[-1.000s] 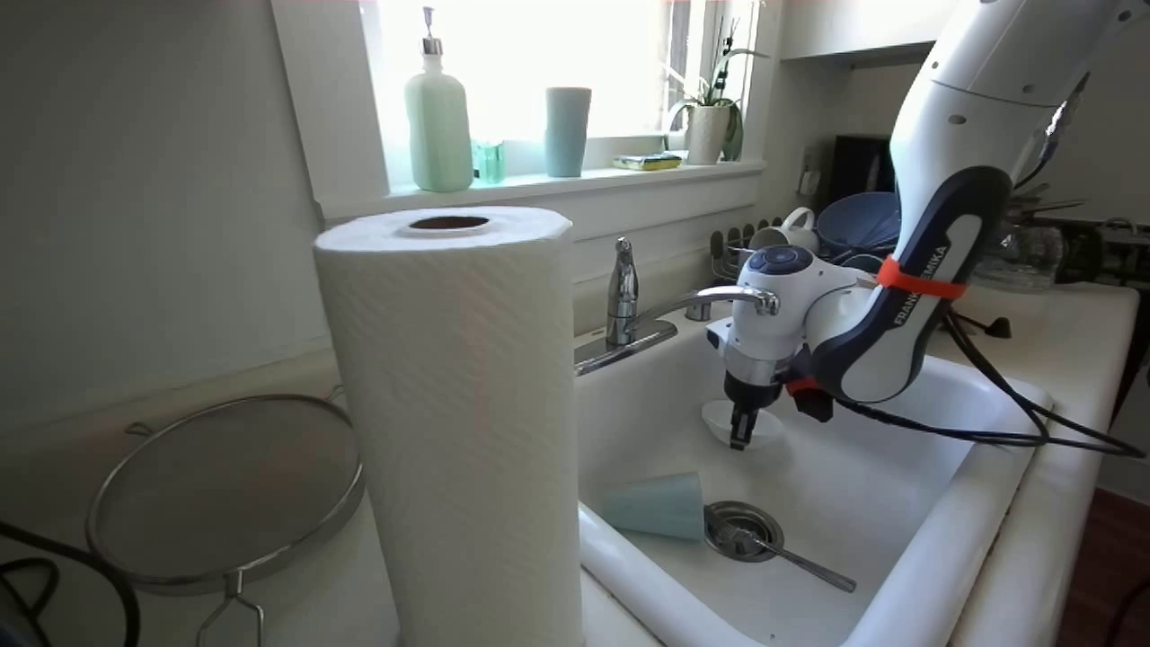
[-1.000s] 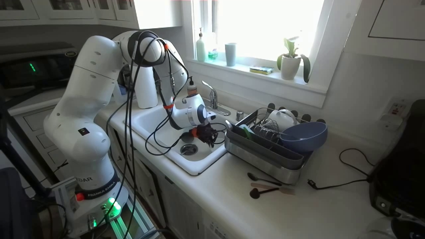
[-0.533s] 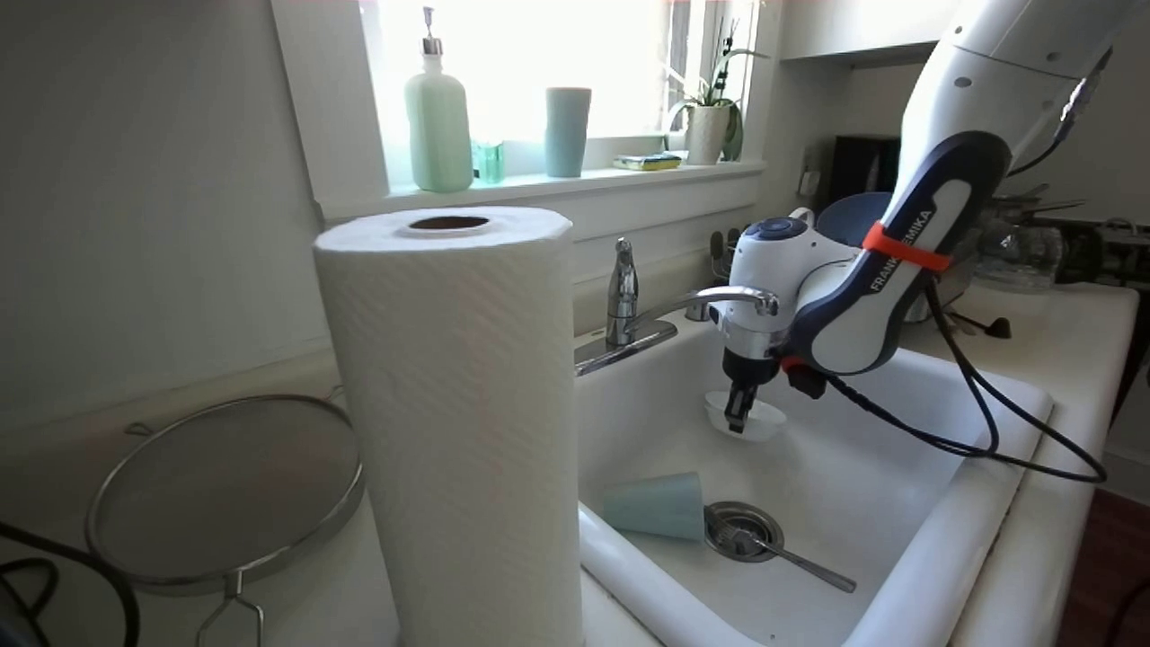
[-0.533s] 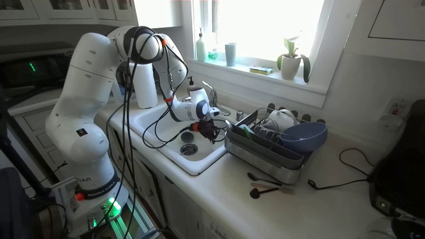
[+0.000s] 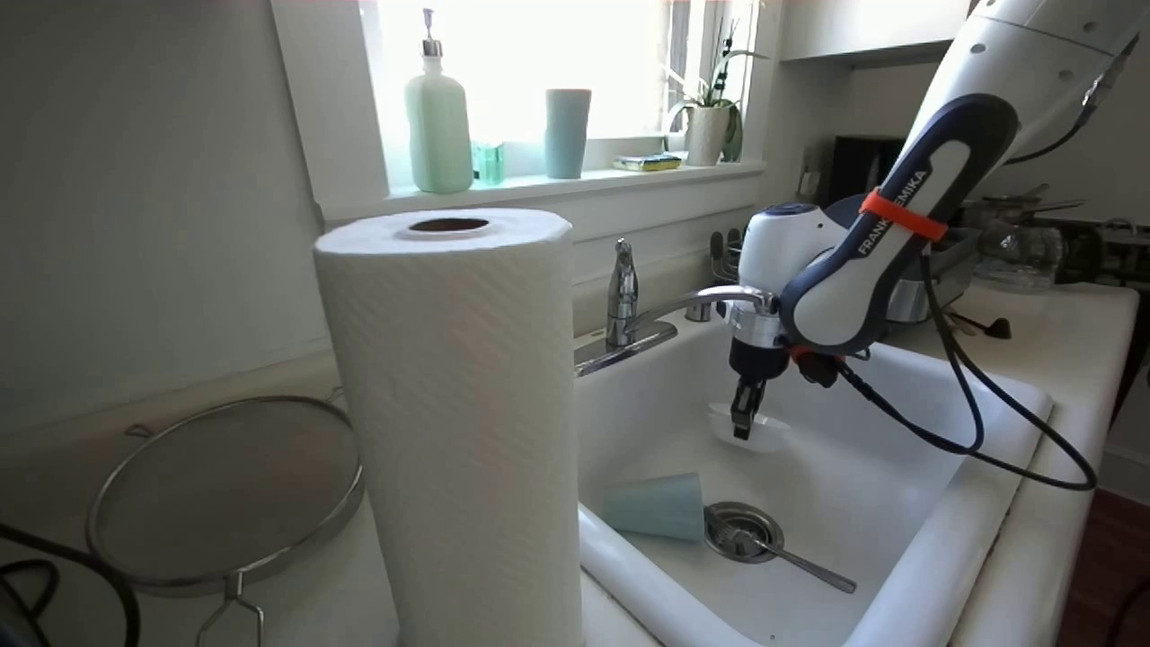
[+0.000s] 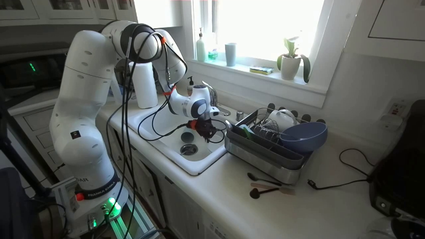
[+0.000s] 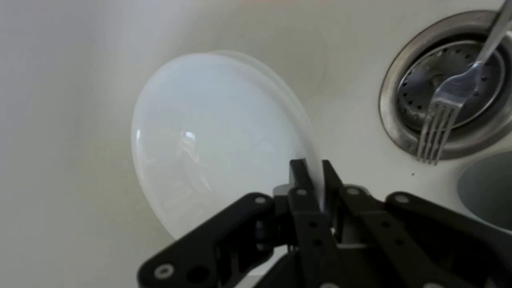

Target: Pick up the white bowls from the sink and put them in the dish rack

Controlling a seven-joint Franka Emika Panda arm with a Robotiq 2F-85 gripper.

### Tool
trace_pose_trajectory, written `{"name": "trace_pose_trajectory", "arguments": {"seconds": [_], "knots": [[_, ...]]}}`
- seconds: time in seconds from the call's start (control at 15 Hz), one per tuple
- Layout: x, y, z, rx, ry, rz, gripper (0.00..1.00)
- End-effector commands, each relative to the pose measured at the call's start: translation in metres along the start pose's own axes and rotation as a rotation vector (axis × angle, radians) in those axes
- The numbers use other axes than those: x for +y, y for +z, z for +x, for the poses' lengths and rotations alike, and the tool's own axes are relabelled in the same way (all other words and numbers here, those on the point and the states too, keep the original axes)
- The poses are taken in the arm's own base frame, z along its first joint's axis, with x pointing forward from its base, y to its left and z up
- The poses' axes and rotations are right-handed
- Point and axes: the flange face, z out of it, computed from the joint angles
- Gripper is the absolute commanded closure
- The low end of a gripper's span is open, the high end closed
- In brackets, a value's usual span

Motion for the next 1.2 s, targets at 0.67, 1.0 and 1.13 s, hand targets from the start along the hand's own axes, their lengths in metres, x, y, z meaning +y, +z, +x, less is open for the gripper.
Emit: {"name": "trace_pose_trajectory", "arguments": {"seconds": [0.67, 1.0, 1.13], "knots": [[0.064, -0.153, -0.026, -0.021, 0.050, 0.188, 0.97], [0.091, -0.233, -0.040, 0.044, 0.050, 0.217, 0.97], [0.105, -0.263, -0.044, 0.072, 0.065, 0.209, 0.97]]}}
